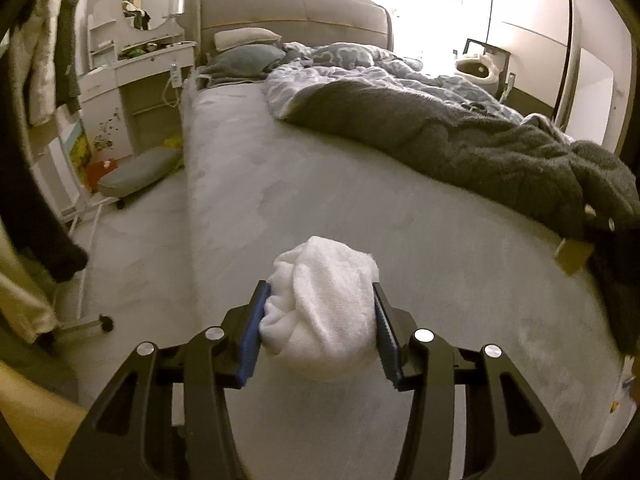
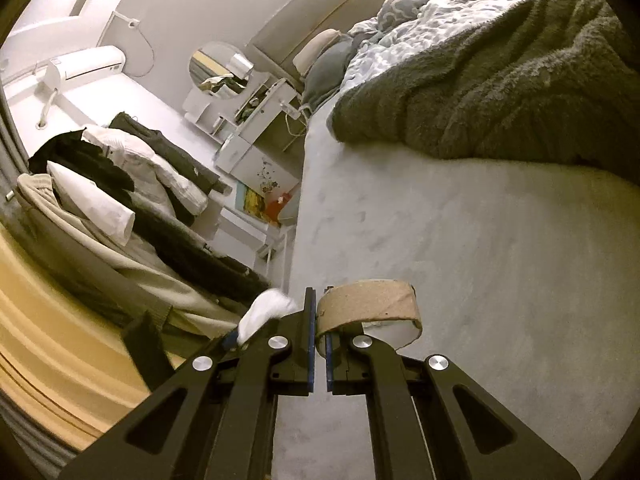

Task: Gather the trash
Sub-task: 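Grasp the white towel ball with the left tool and lift it, then carry the towel ball with the left tool while the right tool carries the tape roll to the bin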

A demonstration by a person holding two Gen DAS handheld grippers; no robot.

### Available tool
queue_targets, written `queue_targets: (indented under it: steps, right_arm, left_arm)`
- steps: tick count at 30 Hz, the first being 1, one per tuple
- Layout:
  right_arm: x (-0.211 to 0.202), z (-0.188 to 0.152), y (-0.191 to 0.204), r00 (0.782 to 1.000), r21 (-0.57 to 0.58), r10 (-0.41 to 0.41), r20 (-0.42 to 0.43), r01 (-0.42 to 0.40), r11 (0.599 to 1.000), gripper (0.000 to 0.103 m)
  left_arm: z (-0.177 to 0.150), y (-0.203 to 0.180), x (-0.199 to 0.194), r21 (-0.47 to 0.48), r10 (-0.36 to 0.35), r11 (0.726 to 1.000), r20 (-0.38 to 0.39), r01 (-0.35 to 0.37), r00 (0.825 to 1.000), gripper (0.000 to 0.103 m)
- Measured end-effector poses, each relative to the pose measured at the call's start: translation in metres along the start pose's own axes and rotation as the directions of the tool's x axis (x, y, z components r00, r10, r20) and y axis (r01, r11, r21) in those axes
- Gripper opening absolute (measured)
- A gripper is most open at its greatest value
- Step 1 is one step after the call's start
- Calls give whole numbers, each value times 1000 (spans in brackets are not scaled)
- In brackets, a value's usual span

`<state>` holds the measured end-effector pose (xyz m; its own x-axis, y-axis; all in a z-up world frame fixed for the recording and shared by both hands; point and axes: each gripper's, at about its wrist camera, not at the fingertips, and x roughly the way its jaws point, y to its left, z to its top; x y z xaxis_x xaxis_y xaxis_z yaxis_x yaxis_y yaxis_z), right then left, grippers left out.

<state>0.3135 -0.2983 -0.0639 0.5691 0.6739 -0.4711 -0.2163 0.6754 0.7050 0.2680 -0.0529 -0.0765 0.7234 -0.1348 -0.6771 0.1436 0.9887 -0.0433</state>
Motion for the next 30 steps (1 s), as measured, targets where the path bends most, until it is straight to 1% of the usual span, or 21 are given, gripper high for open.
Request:
queue_targets:
  steps: [5,9,11,13,16,19,22,26,29,30]
  right_arm:
    - [1,-15,12,999,-26,-41,-6,41,999,4]
    - [-2,-31,19,998,-33,-59,-15,59,998,4]
    - [-3,-37,24,998,-31,-58,-18,57,998,4]
    - [-5,-45,30,999,-21,-30,-22,30,999,4]
    - [-8,-60,36,1000,2,-11,-24,11,1000,4]
    - [-7,-73,47,999,2,-14,-33,14,1000,4]
    - [-5,-82,60,999,0,-3,-35,3,1000,4]
    - [5,-92,78,998,-31,6,-57,-8,999,4]
    - [17,-94,91,997,-44,24,-72,-27,999,4]
    - [20,-95,93,997,-44,28,-76,-31,999,4]
  left_arm:
    - [-22,12,-29,-16,14,1000,-5,-14,1000,51]
    - [-40,27,-51,-57,22,998,-17,-23,1000,51]
    - [-47,34,-62,-65,37,997,-20,-39,999,51]
    - [-52,37,-72,-64,51,997,-16,-52,999,51]
    - [-61,42,-85,-54,67,996,-17,-68,998,51]
    - [-71,49,-90,-62,71,995,-35,-73,997,51]
    - [-81,60,-88,-60,98,993,-61,-102,993,51]
    - [-95,89,-82,-108,116,986,-121,-129,986,51]
    - [-103,105,-80,-110,152,979,-150,-169,977,51]
    - [-105,109,-80,-117,154,978,-156,-173,976,51]
